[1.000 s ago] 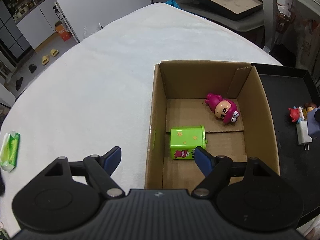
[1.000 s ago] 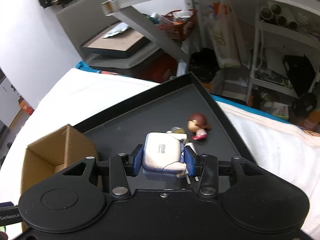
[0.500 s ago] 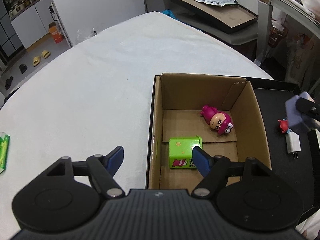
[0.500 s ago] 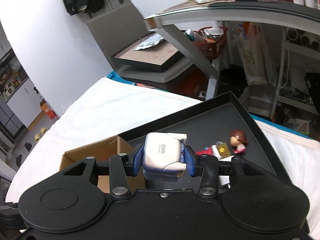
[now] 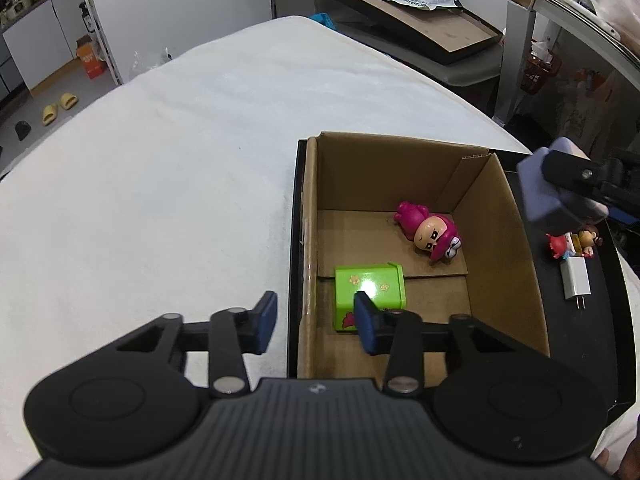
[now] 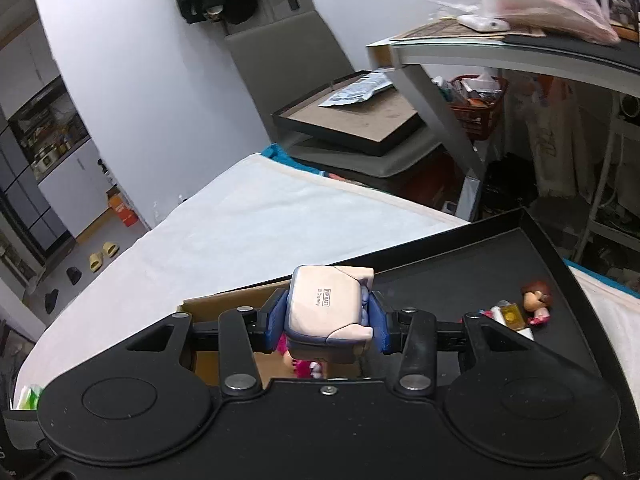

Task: Organize rigid objects
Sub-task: 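Carry the white-and-blue block into the box and release it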

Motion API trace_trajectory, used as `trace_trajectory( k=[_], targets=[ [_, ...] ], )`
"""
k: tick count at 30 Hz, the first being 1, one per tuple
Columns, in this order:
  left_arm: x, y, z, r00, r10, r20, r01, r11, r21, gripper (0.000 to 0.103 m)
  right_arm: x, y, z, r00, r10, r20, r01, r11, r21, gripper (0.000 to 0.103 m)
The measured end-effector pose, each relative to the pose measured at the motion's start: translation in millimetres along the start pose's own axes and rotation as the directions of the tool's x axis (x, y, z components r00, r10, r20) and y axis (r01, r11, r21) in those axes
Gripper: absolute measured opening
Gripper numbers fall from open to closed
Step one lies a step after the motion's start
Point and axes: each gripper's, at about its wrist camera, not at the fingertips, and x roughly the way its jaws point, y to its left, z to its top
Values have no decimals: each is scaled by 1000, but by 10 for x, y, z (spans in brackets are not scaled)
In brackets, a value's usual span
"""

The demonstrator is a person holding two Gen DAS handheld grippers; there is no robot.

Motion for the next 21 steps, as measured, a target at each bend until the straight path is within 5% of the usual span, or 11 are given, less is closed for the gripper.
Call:
trace_trajectory(
  k=[8,21],
  targets=[
    [90,104,-37,999,-37,-28,37,999,-23,8,108,261,-86,999,43,-21,-44,997,-56,42],
    [107,247,-43,995,-94,-33,93,994,-50,8,378,588,-275,995,50,-89,-60,991,-122,43]
  ],
)
